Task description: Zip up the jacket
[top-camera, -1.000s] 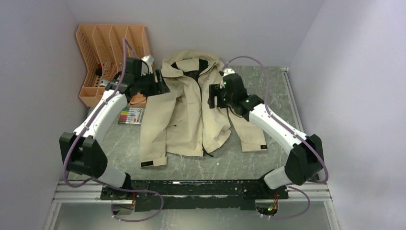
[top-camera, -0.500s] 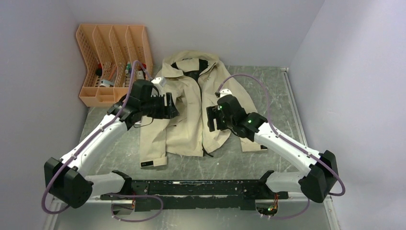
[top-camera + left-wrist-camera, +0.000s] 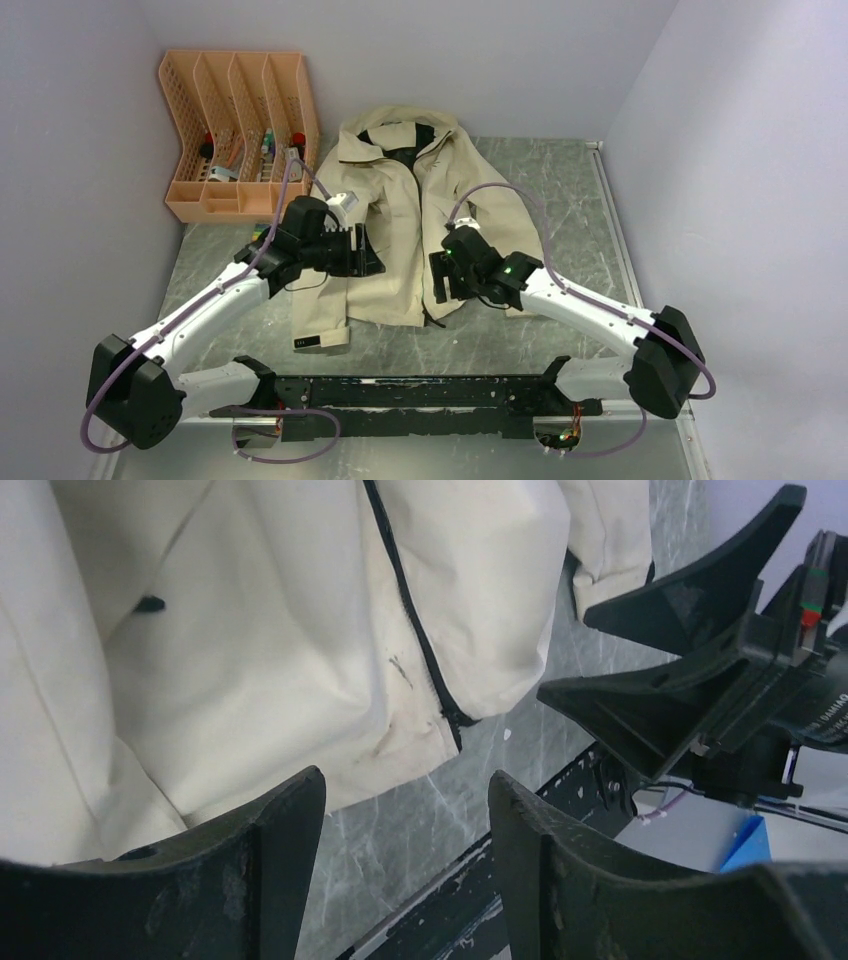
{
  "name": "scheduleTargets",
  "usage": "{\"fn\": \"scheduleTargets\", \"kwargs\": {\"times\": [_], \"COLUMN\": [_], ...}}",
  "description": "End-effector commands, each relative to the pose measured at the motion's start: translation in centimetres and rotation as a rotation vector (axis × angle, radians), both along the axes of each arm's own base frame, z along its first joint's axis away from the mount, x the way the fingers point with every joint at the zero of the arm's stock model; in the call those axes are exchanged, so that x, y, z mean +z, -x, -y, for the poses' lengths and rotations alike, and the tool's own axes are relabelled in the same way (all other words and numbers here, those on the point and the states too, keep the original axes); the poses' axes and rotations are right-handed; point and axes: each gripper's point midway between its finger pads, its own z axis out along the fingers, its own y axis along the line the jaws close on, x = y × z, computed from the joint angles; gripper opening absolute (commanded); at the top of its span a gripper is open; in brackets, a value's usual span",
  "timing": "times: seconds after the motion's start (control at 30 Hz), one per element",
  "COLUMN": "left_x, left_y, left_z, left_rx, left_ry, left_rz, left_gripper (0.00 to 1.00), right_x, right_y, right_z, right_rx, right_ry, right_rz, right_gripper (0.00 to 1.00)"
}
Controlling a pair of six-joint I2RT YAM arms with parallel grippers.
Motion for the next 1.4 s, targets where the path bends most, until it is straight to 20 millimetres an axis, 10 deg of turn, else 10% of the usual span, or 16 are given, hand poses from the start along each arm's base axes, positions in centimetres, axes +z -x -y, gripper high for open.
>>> {"fn": "scheduleTargets", "kwargs": {"times": [0.0, 0.5, 0.7, 0.93, 1.37], "left_x": [0.8, 0.2, 0.3, -0.1, 0.7], "left_y": [1.0, 1.5, 1.3, 1.5, 1.9], "left_z": [1.5, 1.2, 1.5, 2.3, 4.1], "left_rx": [-0.044, -0.051, -0.058, -0.087, -0.137], "left_ry": [0.094, 0.074, 0.085, 0.119, 0.259], "left_rz": [0.004, 0.009, 0.013, -0.004, 0.018], "left_gripper": [0.66, 0.66, 0.66, 0.67, 0.68], "right_x": [-1.3, -6.0, -7.1, -5.8, 1.8], "right_y": [-0.2, -0.2, -0.2, -0.5, -1.7], "right_z": [-1.5, -2.2, -2.1, -2.6, -5.0], "right_rx": [-0.021, -0.033, -0.039, -0.036, -0.002], "right_ry": [-0.032, 0.041, 0.055, 0.009, -0.265], "right_rz": [-0.015, -0.057, -0.063, -0.033, 0.139], "right_gripper": [0.77, 0.73, 0.51, 0.00, 0.00]}}
